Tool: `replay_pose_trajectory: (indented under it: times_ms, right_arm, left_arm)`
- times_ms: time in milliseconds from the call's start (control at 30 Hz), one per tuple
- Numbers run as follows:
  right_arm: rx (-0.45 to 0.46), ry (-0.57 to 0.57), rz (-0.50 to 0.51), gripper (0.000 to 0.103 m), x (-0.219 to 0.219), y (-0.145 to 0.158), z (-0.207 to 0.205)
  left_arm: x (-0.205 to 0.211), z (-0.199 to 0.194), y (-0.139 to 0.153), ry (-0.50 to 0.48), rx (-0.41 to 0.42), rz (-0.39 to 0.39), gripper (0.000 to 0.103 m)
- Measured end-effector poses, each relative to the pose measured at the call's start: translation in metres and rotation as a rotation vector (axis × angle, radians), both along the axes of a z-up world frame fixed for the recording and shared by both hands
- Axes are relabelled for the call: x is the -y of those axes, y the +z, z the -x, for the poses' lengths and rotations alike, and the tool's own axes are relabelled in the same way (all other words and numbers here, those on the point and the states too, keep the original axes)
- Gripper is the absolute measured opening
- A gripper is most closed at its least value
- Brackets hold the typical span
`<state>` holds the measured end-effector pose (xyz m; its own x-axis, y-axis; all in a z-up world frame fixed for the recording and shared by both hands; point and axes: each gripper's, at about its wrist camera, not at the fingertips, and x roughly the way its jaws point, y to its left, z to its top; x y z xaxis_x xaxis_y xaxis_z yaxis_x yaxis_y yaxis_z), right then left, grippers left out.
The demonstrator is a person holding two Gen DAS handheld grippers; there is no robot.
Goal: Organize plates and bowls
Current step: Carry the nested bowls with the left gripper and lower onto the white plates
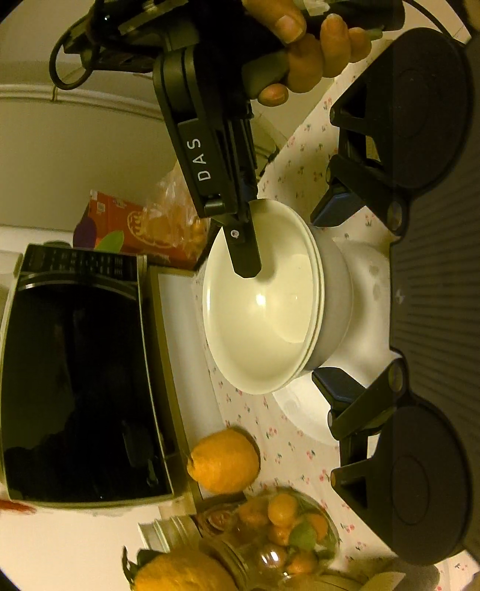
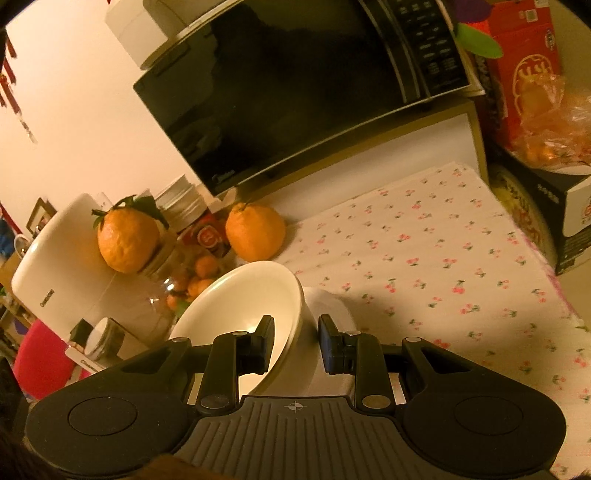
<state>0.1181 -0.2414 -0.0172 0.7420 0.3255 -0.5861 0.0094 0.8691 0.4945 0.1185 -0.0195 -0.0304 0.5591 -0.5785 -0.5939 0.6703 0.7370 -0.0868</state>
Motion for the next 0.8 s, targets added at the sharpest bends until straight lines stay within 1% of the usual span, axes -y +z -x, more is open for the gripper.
replay_pose_trajectory:
  times_ms: [400, 533, 800]
  right_arm:
    - [-0.034, -0.012, -0.031, 0.025, -0.018, -0.018, -0.019]
    - [-0.049, -0.009, -0.024, 0.025, -0.022, -0.023, -0.022]
    - [-0.052, -0.025, -0.031, 0.025, -0.022, -0.028, -0.025]
  left_arm:
    - [-0.011, -0.017, -0.015, 0.044, -0.030, -0.033, 0.081]
    - [-0.015, -0.021, -0.019, 0.056, -0.057, -0.021, 0.081]
    - [-0.013, -0.024, -0.025, 0.058, -0.060, -0.042, 0.080]
